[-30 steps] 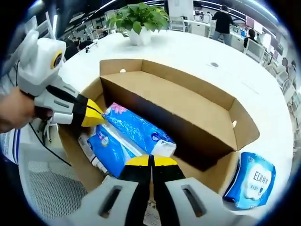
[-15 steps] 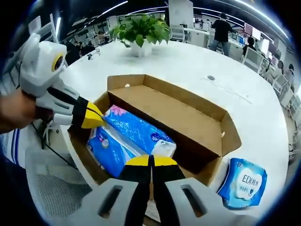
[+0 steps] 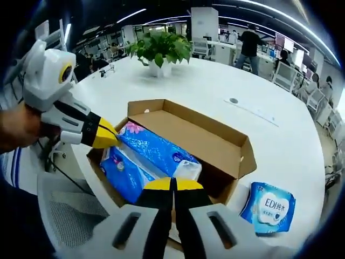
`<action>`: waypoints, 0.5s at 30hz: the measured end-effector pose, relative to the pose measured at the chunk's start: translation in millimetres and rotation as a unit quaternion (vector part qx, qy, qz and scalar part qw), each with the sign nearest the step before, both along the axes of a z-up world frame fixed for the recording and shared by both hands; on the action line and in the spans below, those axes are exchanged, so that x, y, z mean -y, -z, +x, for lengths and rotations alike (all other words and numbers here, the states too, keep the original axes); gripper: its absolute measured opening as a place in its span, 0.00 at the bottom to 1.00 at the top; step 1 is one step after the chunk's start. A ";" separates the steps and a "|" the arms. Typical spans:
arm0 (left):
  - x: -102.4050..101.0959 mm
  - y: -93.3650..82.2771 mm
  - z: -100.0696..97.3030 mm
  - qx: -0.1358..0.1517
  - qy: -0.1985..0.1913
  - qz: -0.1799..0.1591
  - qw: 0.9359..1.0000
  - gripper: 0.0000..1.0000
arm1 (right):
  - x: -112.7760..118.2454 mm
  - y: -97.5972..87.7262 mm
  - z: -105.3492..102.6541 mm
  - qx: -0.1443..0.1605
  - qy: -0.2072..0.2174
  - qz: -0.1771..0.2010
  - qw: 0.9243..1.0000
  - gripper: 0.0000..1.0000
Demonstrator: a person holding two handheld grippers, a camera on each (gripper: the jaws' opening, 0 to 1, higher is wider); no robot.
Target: Operate the shoe box by opening the lid, removing the specified soft item, and placing it in the target area until the item is outside and the box remains undamaged.
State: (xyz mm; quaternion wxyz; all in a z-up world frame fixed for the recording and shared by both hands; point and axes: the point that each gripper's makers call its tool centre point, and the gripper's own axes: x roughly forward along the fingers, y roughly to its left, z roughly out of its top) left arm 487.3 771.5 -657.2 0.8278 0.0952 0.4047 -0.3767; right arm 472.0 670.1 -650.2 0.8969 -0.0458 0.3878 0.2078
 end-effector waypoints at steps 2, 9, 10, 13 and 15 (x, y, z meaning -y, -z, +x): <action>1.0 -0.4 -3.4 -0.004 0.002 -0.001 1.000 0.00 | 1.1 -1.4 -2.7 -0.002 0.005 0.004 1.000 0.00; 6.9 -5.2 -8.3 -0.003 0.007 0.000 1.000 0.00 | 6.2 -3.1 -9.7 0.001 0.009 0.001 1.000 0.00; 8.4 -6.6 -8.7 -0.001 0.009 0.000 1.000 0.00 | 7.5 -3.7 -10.2 0.001 0.009 0.001 1.000 0.00; 15.2 -9.6 -9.6 -0.001 0.013 -0.001 1.000 0.00 | 13.8 -7.0 -11.7 0.005 0.014 0.001 1.000 0.00; 19.8 -10.5 -10.2 -0.001 0.015 0.000 1.000 0.00 | 18.5 -8.6 -13.0 0.007 0.016 -0.001 1.000 0.00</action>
